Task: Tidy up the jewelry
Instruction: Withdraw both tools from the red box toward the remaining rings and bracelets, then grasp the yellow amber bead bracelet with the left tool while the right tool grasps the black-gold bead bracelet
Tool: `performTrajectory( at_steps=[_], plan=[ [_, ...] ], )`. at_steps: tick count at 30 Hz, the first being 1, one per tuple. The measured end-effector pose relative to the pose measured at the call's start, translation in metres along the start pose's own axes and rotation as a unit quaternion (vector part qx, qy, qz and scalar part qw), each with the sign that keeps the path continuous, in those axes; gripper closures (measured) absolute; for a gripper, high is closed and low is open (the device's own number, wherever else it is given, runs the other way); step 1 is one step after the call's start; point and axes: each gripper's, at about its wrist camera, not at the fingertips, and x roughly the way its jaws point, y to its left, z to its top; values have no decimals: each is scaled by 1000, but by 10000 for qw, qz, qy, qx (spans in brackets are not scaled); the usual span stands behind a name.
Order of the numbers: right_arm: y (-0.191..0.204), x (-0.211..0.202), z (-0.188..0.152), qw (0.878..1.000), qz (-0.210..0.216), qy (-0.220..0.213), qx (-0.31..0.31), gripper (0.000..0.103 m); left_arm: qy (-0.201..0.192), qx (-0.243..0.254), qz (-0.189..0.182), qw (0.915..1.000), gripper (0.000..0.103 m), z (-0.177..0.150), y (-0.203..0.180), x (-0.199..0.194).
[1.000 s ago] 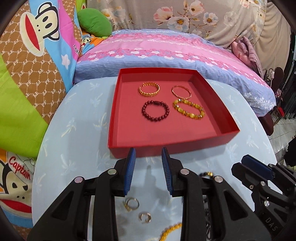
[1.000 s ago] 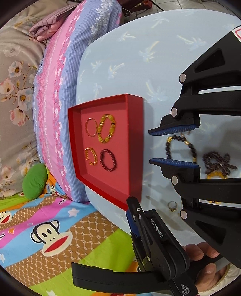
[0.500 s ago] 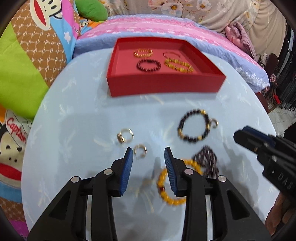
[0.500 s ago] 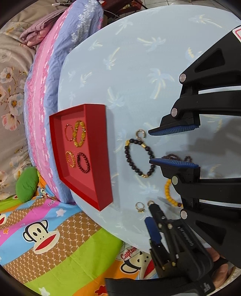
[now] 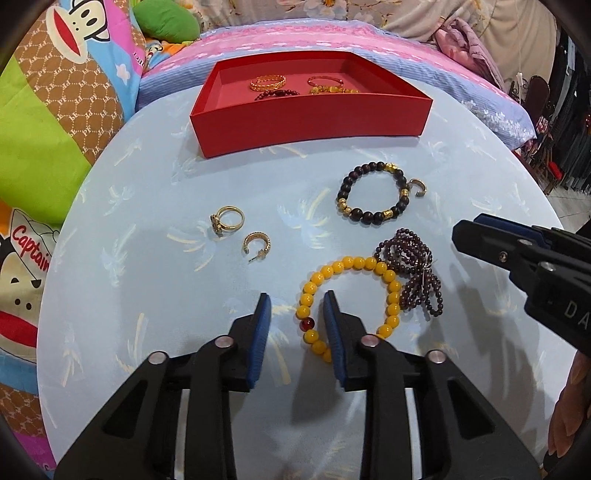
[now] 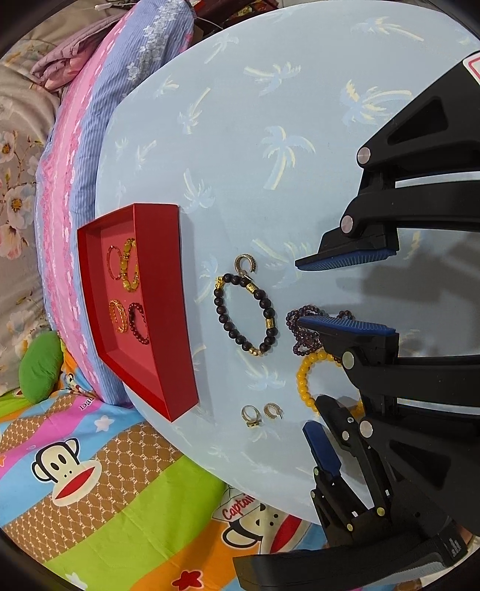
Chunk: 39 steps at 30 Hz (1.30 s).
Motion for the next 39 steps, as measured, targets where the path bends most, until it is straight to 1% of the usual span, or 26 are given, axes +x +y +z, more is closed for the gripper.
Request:
performTrajectory(
  at_steps=[1,3,6,12,17,26,32,35,38,39],
  plan=[
    [1,2,0,10000,7,23,-22,78,-10,24,5,10000,89,0,0,0],
    [3,5,1,10000,-2,51,-73,78,-17,28,27,10000,95,0,1,0],
    [4,9,4,10000,1,57,-73,78,-3,-51,16,10000,95,1,6,0],
    [4,24,15,9999,-8,90,-46,78,13,-196,183,9996,95,4,18,2],
    [4,39,19,9997,96,225,72,78,25,-296,180,9994,95,6,24,4],
    [5,53,31,9994,119,244,230,78,16,-331,130,9994,95,12,26,7],
    [11,59,38,9997,-56,194,132,78,1,-353,106,9993,95,12,26,8],
    [14,60,39,9996,-249,165,14,83,-2,-362,91,9993,95,12,26,8],
    [13,60,38,9993,-356,138,-21,89,-2,-370,83,9993,95,12,26,8],
    [12,60,38,9991,-392,135,-19,93,1,-376,76,9993,95,12,26,8]
  ],
)
